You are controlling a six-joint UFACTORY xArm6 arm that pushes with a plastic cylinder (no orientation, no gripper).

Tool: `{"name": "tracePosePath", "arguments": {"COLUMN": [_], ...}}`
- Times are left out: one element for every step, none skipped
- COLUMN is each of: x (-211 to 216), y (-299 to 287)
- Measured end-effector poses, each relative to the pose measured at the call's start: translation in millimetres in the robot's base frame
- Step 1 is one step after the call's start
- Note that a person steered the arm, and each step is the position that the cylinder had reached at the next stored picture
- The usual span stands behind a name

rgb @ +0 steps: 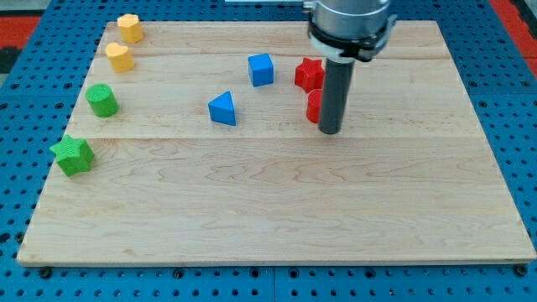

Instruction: Move the red circle near to the blue cube

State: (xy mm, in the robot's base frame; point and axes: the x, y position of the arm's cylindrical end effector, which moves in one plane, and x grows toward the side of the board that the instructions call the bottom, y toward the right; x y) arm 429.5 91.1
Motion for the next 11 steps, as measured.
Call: {"name": "tracePosePath", "arguments": {"x": [-14.6, -33.4, -43.1, -38.2, -48.7, -63.1, -70.6, -70.6, -67.5, -10.5, 39.1], "y": [-6.1, -52.7, -67.4, -25.4, 1.0, -22.1, -36.4, -54.9, -55.0, -49.1, -85.2]}}
